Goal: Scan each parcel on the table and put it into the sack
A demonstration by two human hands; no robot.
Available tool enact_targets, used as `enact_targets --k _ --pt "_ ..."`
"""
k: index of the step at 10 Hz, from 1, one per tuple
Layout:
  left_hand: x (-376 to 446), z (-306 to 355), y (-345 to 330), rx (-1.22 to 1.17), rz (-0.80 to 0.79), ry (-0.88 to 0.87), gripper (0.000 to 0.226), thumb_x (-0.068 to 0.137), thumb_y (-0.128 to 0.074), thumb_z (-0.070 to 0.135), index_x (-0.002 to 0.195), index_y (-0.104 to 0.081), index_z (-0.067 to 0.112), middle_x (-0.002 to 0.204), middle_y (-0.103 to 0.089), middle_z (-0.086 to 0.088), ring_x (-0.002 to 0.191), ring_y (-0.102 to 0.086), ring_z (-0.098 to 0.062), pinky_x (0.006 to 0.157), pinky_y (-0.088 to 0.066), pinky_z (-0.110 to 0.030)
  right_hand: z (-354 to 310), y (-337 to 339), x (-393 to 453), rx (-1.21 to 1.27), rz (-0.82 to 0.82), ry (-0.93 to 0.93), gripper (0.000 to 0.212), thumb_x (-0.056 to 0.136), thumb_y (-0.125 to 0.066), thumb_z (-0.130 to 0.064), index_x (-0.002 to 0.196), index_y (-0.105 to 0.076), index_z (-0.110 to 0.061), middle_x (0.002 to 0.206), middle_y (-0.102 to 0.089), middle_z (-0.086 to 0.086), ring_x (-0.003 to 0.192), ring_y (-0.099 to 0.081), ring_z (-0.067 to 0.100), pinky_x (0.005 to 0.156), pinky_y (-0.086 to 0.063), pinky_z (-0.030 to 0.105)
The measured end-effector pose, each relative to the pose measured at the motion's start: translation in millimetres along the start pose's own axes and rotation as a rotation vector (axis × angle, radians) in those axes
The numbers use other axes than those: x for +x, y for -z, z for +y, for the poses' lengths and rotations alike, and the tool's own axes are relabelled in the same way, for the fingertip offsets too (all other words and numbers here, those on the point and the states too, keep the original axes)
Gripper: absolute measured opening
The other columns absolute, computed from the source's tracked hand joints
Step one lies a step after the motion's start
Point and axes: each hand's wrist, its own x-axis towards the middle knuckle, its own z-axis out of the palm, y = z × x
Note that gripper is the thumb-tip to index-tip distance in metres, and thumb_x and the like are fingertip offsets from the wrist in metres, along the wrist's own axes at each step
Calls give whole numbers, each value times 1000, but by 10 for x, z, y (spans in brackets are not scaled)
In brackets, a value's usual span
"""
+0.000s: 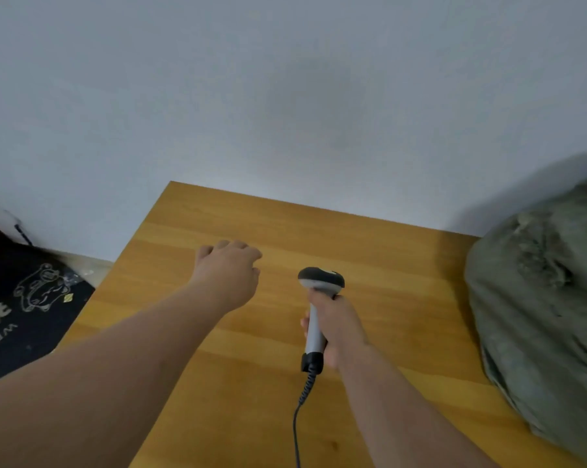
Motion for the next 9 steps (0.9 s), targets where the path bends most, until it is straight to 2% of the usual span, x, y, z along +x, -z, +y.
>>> enact_targets --k 1,2,3,4,5,6,7,8,9 --pt "160 -67 -196 -3 -51 2 41 104 -36 37 145 -41 34 152 -38 6 141 -31 -20 116 -22 -46 55 -55 251 -53 34 11 16 99 -60 -26 95 -57 -11 82 -54 7 75 -54 23 67 -46 35" --pt "310 -148 -365 -5 -72 -16 41 104 -37 36 145 -42 32 152 -38 5 141 -31 -21 115 -21 -46 117 -108 493 -100 110 29 10 97 -60 -22 95 -58 -12 80 -58 3 65 -57 16 60 -49 29" --pt "421 -219 -504 14 -116 -40 43 104 -38 36 146 -41 31 153 -35 4 143 -28 -22 116 -20 -47 177 -154 632 -98 113 -83 26 99 -59 -33 113 -57 -12 95 -58 4 79 -59 19 74 -46 37" --pt "500 -265 -607 16 -167 -57 43 104 -38 35 147 -39 30 155 -33 3 144 -26 -23 117 -19 -47 214 -179 696 -143 127 -99 34 100 -57 -37 123 -54 -13 108 -59 4 86 -60 20 78 -44 38" --pt "580 -278 -668 21 -178 -91 44 104 -38 35 147 -39 30 155 -32 2 144 -25 -24 117 -19 -47 284 -175 757 -179 147 -67 34 99 -58 -37 124 -54 -14 106 -60 3 92 -61 23 80 -47 39" --pt "586 -290 -670 42 -189 -111 44 103 -39 36 147 -40 29 155 -33 1 144 -26 -24 117 -19 -48 330 -184 745 -192 152 -64 34 99 -58 -36 125 -54 -15 113 -61 3 89 -62 20 79 -47 38" --pt "589 -362 -616 52 -185 -120 45 103 -39 37 147 -39 29 155 -33 1 144 -26 -25 118 -19 -48 344 -192 724 -160 151 -66 38 97 -63 -35 126 -53 -12 118 -62 6 98 -63 24 86 -52 43" --pt "567 -442 -516 52 -159 -140 44 103 -40 37 146 -40 29 155 -33 2 144 -26 -24 117 -19 -48 317 -212 635 -197 160 -64 48 95 -66 -32 134 -49 -11 123 -60 9 106 -58 26 90 -49 42" --pt "525 -512 -428 74 -113 -186 43 103 -40 37 145 -42 29 153 -35 2 143 -28 -24 116 -21 -47 281 -213 462 -294 215 -40 66 96 -65 -30 150 -32 -10 138 -52 11 113 -54 28 85 -42 37"
